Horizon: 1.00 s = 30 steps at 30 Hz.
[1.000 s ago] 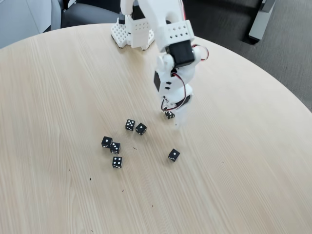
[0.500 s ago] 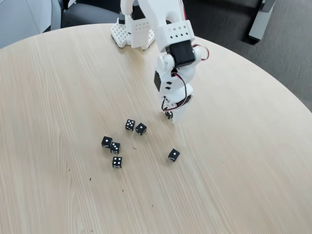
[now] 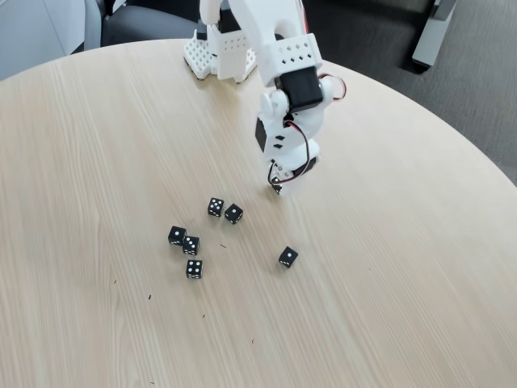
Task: Pick up the dice with number 6
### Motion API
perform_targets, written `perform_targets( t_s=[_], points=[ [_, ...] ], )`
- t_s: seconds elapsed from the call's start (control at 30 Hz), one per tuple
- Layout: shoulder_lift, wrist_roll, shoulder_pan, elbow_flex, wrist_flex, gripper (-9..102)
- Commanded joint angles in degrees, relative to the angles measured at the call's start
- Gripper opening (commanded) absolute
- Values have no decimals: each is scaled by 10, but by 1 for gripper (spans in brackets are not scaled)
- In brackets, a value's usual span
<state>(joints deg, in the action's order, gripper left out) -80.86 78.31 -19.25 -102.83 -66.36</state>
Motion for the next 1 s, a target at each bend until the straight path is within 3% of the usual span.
perform_targets(
  t_s=[0.0, 0.27, 0.43, 0.97],
  points=[
    [-6, -11, 2, 18, 5, 1],
    [-19, -29, 2, 18, 5, 0],
    [-128, -63, -7, 14, -1, 0],
    [-725, -436, 14, -131, -5, 0]
  ],
)
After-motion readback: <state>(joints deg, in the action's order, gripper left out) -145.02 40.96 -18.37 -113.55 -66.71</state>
